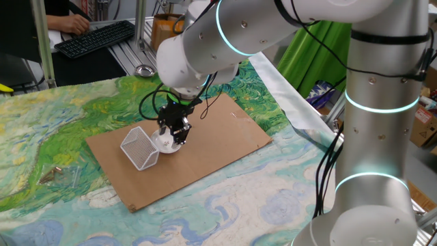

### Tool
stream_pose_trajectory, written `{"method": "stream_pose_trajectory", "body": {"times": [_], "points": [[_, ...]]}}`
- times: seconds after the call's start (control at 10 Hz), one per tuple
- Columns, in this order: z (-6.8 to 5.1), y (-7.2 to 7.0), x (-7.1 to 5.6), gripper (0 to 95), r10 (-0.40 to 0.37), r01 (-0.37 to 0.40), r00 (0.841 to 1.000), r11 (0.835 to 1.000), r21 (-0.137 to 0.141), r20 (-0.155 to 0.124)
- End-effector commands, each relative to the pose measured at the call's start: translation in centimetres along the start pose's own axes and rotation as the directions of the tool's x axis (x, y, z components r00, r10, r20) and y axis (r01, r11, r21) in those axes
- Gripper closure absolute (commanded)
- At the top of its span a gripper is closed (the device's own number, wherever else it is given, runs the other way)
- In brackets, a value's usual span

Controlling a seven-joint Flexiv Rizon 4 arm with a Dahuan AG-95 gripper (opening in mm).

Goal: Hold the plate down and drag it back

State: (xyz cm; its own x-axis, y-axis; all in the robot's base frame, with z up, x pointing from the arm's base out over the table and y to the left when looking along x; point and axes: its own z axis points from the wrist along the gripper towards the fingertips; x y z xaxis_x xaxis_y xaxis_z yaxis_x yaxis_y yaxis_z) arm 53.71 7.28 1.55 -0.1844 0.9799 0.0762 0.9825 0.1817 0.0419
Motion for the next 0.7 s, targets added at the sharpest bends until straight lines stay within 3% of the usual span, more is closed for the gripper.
{"method": "stream_pose_trajectory", "body": {"times": [0.1,0.7], "points": [[-0.08,0.02,-0.08,38.0,-0.008,0.008,1.000,1.000,0.002,0.011],[0.06,0.01,-0.47,38.0,-0.004,0.004,0.999,1.000,-0.002,0.038]]}}
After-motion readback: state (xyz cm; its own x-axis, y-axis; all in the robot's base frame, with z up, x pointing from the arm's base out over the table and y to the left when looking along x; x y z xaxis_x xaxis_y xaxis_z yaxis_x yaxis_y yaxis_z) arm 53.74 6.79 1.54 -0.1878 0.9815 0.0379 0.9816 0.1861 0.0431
